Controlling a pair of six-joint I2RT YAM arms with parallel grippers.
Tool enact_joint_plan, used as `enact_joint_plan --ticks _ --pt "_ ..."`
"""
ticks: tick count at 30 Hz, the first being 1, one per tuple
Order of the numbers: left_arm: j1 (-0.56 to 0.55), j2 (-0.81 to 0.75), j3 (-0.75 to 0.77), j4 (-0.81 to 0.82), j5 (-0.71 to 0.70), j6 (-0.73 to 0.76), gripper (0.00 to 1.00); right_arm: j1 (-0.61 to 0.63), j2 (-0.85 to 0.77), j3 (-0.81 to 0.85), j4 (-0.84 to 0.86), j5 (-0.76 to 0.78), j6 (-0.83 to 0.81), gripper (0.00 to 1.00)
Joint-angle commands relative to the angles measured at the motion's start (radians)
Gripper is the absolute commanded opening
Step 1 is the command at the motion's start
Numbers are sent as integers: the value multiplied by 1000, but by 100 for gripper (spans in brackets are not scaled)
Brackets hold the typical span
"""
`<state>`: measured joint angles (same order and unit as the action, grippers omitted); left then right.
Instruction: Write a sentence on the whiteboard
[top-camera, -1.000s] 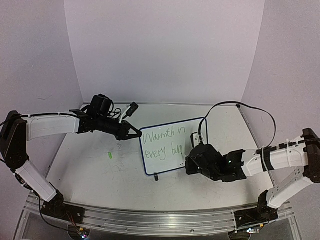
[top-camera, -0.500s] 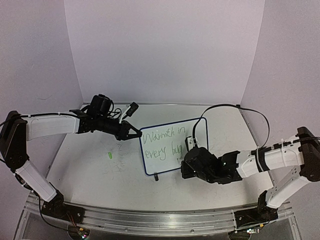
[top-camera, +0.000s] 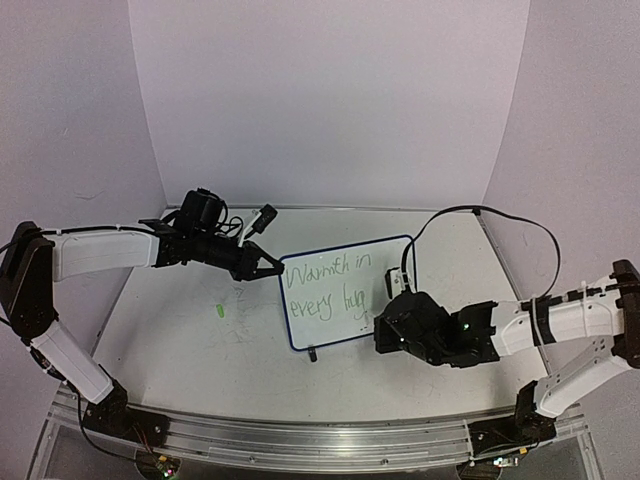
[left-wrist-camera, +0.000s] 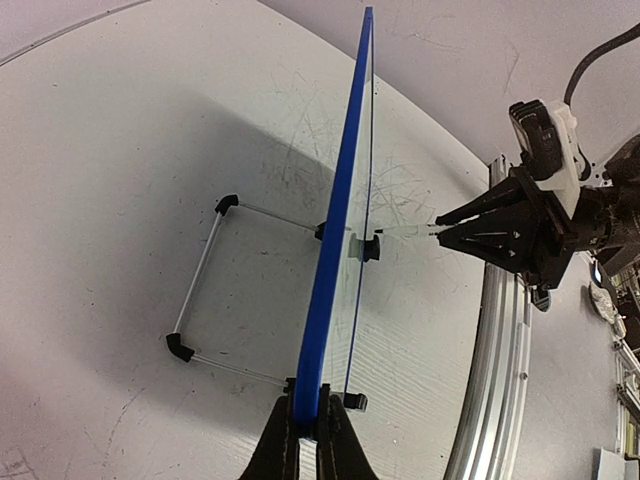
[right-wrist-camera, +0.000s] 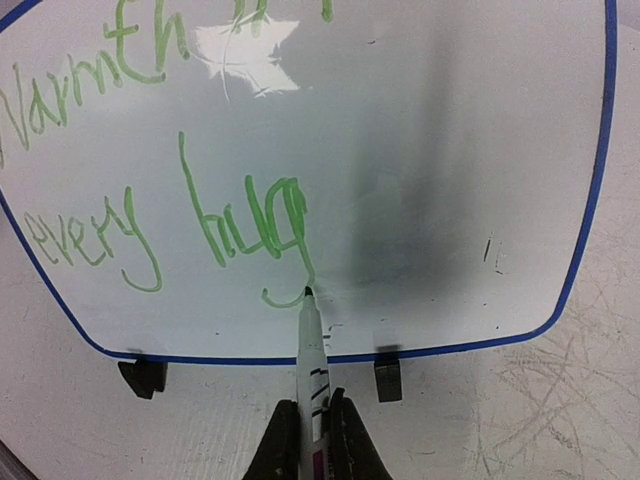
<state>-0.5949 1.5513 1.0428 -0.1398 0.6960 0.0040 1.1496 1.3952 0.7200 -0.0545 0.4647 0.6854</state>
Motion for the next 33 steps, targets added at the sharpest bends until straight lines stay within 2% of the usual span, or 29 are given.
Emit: enact_joint_plan --ticks 1,9,14,18,22,26,29,33 --pt "-5 -2 8 -24 -60 73 0 -6 12 10 -13 68 16 0" --pt "-5 -6 7 -24 -62 74 0 -58 56 25 36 78 -30 0" --pt "-5 -10 5 -23 -70 79 1 -42 -47 33 -34 5 -22 0" --pt "-5 -12 8 -24 -86 73 15 -30 -178 -11 -140 -32 4 0" --pt "-4 -34 17 -25 -102 64 27 -32 -307 -60 -133 16 -54 0" --pt "-2 -73 37 -24 -127 40 35 -52 -276 -13 -115 115 -124 0" --pt "0 -112 49 -26 -187 0 49 -56 -236 26 -87 151 -172 0" --pt "7 -225 0 -30 -317 -139 55 -57 -258 49 -23 133 -270 0"
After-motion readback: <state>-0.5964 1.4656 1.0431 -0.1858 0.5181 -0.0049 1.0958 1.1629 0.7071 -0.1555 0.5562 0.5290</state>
